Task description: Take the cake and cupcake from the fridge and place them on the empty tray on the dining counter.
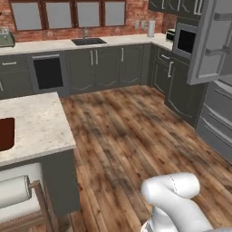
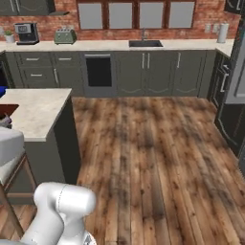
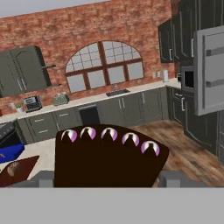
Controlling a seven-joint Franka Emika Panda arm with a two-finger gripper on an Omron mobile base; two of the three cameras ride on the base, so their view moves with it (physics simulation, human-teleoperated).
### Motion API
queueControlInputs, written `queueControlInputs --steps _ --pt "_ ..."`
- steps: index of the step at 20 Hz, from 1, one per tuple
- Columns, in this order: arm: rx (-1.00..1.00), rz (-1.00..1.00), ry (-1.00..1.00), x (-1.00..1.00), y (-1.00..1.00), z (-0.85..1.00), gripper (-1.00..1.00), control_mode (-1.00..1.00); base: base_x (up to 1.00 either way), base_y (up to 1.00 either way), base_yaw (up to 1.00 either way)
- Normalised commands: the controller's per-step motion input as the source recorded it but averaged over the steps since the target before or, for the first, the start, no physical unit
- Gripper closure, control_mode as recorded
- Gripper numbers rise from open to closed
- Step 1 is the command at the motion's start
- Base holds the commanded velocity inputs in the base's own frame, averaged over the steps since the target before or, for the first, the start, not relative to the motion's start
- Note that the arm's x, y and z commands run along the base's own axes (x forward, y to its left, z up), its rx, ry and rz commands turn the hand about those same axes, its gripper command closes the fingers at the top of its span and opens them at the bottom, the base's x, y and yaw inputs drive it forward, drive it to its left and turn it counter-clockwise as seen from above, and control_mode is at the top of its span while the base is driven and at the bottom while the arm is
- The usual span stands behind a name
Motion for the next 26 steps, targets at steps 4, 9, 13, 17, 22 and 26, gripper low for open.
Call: queueControlInputs --steps 4,9,13,17,22,26 --pt "0.0 0.0 0.0 0.0 0.0 0.0 1.0 1.0 -0.28 1.0 0.0" --pt "0.0 0.0 0.0 0.0 0.0 0.0 1.0 1.0 -0.24 1.0 0.0" --pt "0.0 0.0 0.0 0.0 0.0 0.0 1.0 1.0 -0.25 1.0 0.0" --pt "0.0 0.0 0.0 0.0 0.0 0.0 1.0 1.0 -0.08 1.0 0.0" --pt "0.0 0.0 0.0 0.0 0.0 0.0 1.0 1.0 0.85 1.0 0.0" --pt "0.0 0.0 0.0 0.0 0.0 0.0 1.0 1.0 1.0 1.0 0.0"
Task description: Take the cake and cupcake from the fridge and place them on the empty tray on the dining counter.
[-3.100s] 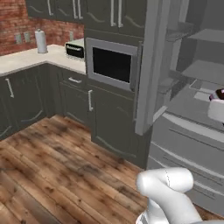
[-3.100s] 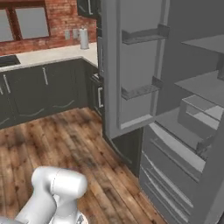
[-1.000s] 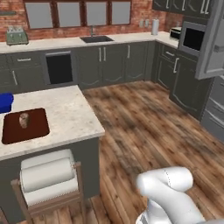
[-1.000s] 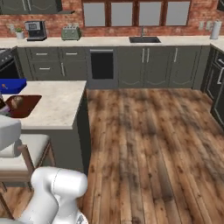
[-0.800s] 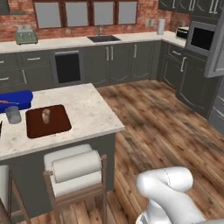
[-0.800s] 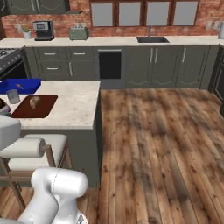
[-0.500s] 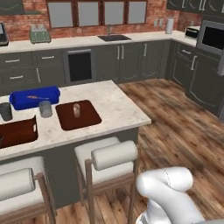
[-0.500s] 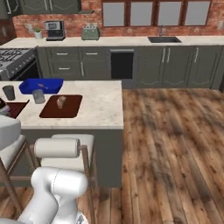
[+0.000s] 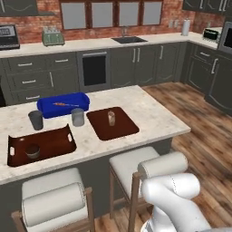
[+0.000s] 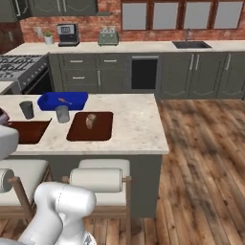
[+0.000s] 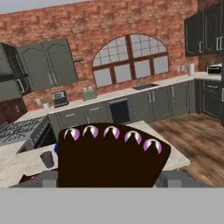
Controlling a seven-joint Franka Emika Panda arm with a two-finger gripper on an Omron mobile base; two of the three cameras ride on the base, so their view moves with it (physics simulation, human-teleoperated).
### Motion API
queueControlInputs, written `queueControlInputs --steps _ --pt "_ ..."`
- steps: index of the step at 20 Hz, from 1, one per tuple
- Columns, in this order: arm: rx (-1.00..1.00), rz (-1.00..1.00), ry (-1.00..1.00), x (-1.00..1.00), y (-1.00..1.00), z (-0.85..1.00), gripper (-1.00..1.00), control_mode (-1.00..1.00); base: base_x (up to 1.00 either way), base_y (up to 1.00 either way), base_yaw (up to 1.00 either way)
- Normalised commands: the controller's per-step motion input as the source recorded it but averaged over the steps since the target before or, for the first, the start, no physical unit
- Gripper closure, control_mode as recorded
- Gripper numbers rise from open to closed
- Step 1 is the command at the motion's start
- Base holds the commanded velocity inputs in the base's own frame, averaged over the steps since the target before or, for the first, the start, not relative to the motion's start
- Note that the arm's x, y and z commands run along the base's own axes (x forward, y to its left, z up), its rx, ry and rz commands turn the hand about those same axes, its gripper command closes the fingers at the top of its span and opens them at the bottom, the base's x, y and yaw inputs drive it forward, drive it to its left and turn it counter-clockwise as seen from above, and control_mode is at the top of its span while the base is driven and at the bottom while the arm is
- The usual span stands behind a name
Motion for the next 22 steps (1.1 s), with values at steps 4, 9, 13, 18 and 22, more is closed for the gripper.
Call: queueControlInputs --steps 4,9,13,18,22 --pt "0.0 0.0 0.0 0.0 0.0 0.0 1.0 1.0 0.34 1.0 0.05" --pt "0.0 0.0 0.0 0.0 0.0 0.0 1.0 1.0 -0.24 0.88 0.67" --pt "0.0 0.0 0.0 0.0 0.0 0.0 1.0 1.0 -0.17 0.62 0.86" --pt "0.0 0.0 0.0 0.0 0.0 0.0 1.0 1.0 -0.5 0.69 0.58" --pt "0.0 0.0 0.0 0.0 0.0 0.0 1.0 1.0 -1.0 1.0 -0.04"
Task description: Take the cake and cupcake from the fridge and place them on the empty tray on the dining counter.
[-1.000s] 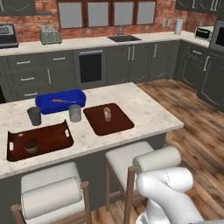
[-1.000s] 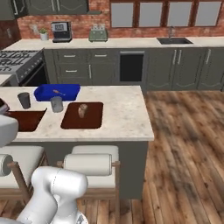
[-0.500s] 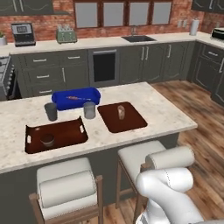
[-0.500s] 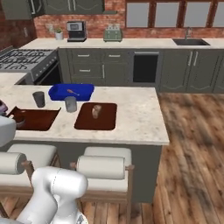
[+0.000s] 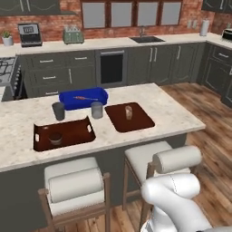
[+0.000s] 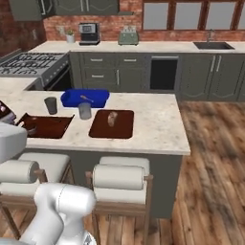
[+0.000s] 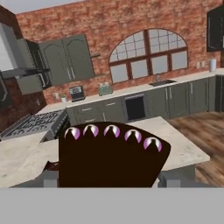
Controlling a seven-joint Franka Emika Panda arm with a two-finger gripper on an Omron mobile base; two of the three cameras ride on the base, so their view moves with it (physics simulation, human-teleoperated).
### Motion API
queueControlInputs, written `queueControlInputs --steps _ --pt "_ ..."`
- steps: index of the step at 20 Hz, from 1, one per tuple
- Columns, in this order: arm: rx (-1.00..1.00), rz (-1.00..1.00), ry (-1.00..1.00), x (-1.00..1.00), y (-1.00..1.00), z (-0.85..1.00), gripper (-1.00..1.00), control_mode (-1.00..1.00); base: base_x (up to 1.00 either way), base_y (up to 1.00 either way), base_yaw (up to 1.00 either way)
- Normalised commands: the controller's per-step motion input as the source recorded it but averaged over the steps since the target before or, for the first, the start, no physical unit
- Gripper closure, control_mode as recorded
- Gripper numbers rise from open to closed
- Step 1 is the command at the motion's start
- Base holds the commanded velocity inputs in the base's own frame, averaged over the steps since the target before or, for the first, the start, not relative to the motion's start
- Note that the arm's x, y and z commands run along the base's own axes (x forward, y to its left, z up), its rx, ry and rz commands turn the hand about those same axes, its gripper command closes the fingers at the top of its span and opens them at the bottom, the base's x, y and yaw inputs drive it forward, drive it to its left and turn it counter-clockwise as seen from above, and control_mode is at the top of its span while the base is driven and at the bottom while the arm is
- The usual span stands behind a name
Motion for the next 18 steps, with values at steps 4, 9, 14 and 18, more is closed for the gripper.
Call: queueControlInputs --steps 4,9,14,18 --pt "0.0 0.0 0.0 0.0 0.0 0.0 1.0 1.0 -1.0 1.0 -0.03" --pt "0.0 0.0 0.0 0.0 0.0 0.0 1.0 1.0 -0.75 1.0 0.0" --pt "0.0 0.0 0.0 0.0 0.0 0.0 1.0 1.0 0.18 1.0 -0.01" --pt "0.0 0.0 0.0 0.0 0.0 0.0 1.0 1.0 1.0 0.57 -0.02"
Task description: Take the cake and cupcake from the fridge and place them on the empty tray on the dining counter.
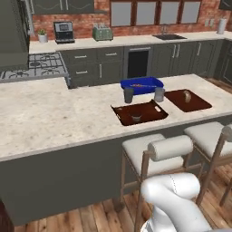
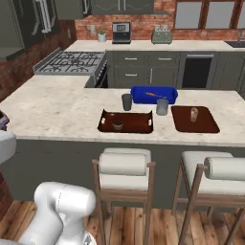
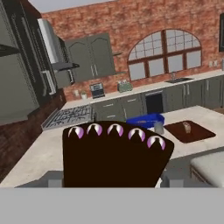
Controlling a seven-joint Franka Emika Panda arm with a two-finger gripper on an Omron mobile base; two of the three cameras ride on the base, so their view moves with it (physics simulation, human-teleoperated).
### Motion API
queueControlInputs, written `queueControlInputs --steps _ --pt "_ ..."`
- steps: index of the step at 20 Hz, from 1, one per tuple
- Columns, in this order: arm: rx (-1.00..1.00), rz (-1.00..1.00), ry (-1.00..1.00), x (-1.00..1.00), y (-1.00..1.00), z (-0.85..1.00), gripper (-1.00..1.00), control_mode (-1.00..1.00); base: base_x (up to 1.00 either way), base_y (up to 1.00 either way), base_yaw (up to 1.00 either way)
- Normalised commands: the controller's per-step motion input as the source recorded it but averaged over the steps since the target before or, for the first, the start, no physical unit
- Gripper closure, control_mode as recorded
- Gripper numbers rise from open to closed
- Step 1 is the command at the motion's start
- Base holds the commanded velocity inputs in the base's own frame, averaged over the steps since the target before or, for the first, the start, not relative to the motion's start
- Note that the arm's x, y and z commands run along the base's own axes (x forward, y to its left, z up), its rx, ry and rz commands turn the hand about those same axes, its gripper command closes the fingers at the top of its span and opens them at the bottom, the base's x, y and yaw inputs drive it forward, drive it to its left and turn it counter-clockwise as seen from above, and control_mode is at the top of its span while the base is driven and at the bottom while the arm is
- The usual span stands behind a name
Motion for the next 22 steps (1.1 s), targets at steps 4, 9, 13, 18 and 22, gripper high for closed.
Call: queueControlInputs --steps 4,9,13,18,22 --pt "0.0 0.0 0.0 0.0 0.0 0.0 1.0 1.0 1.0 0.04 -0.05" --pt "0.0 0.0 0.0 0.0 0.0 0.0 1.0 1.0 0.6 0.85 -0.19" --pt "0.0 0.0 0.0 0.0 0.0 0.0 1.0 1.0 -0.4 1.0 -0.13" --pt "0.0 0.0 0.0 0.0 0.0 0.0 1.0 1.0 0.57 0.28 -0.06" --pt "0.0 0.0 0.0 0.0 0.0 0.0 1.0 1.0 0.98 -0.66 -0.17"
